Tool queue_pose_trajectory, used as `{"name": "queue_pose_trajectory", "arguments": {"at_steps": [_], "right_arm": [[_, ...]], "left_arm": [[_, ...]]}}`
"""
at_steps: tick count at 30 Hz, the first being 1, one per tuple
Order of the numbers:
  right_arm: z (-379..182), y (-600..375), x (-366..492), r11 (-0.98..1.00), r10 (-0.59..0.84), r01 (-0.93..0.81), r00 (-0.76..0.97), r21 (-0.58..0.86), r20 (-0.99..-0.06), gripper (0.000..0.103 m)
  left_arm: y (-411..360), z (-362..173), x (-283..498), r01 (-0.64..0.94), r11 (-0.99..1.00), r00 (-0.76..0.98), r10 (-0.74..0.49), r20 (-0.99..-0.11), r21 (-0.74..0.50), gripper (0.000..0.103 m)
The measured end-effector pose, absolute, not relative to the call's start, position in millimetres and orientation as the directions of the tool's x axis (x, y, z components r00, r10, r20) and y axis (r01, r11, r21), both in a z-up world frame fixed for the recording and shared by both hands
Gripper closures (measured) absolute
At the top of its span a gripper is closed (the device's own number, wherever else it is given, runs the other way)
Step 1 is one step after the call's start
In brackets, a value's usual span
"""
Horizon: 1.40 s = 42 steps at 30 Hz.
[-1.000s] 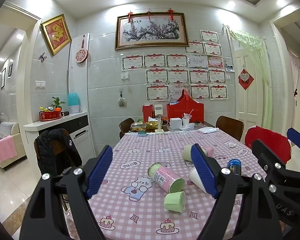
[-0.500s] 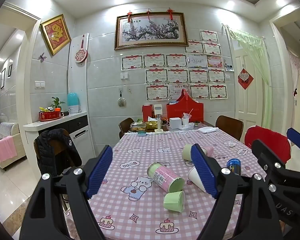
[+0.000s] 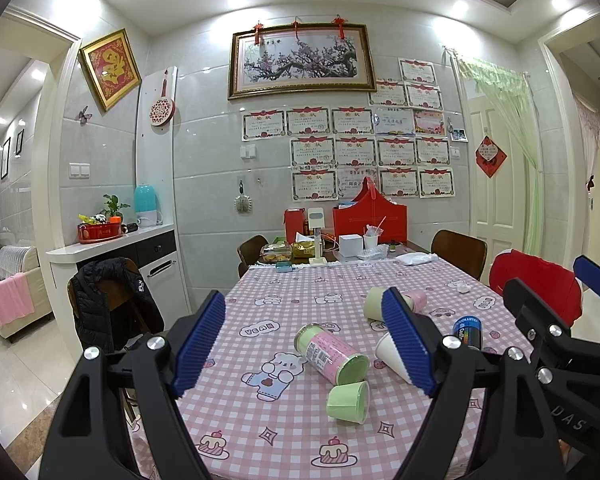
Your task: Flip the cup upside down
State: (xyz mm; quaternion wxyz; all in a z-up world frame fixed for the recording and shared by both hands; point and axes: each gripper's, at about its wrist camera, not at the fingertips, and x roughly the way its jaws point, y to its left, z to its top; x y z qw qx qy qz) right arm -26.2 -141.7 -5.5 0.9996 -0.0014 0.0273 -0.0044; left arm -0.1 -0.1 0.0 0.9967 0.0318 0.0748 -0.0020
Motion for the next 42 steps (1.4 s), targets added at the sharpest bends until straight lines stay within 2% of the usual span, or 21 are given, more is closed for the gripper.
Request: {"name": "queue_pose_trajectory", "arguments": {"at_steps": [42], "right_arm": [[-4.4, -139.9, -24.6, 1.000, -0.008, 0.008, 0.998, 0.000, -0.063, 0.007]], "left_arm": [[-3.0, -2.6, -1.2, 0.009, 0.998, 0.989, 0.001, -0.148, 0.066, 0.023]]}}
